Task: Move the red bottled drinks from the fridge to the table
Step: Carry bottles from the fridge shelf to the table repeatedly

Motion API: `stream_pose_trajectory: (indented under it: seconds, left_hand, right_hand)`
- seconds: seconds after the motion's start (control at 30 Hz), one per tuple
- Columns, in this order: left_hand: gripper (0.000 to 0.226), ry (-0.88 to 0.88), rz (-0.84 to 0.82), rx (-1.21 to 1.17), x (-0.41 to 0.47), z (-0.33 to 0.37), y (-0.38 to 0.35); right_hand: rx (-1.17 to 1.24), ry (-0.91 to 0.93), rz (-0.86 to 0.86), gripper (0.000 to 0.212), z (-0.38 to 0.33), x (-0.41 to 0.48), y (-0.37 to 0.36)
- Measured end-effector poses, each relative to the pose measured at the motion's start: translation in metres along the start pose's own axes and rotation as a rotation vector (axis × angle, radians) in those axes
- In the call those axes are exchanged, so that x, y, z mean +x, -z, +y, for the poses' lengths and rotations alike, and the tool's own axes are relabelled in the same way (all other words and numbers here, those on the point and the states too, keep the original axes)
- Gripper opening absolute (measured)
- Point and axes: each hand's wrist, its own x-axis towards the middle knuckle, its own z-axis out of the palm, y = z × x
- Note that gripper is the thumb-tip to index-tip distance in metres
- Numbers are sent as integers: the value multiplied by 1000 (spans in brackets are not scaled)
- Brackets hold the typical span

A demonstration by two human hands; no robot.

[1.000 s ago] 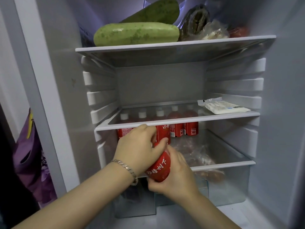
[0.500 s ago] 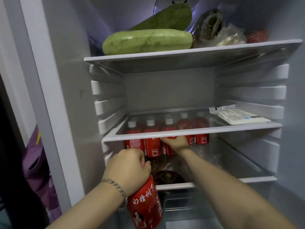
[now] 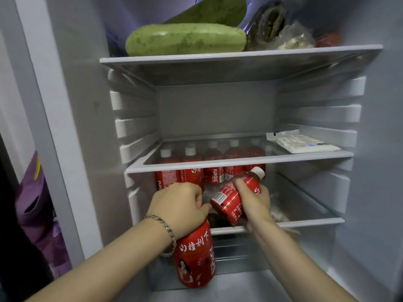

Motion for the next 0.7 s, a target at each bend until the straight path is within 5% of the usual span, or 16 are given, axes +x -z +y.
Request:
stream_pose_trajectory:
  seconds: [0.13,0.23,0.4,0.53,0.7]
  left_hand:
    - [40,-41,-14,-58,5,9,1]
    - [42,-104,-43,-72,10,13,9]
    - [68,-170,-156,45,9,15,16]
    - [74,-181,-186,-11,6,11,9]
    - [58,-154,-185,-165,1,5,5]
  right_hand:
    - [-12,148,123,59,-5,-25,15]
    - [-237,366,154,67,-4,-50,24]
    - [-930,489,-99,124,-13,-67,33]
    - [-1259,613,-334,123,-30,-69,30]
    - [-1365,629,-439,115,-36,-72,26]
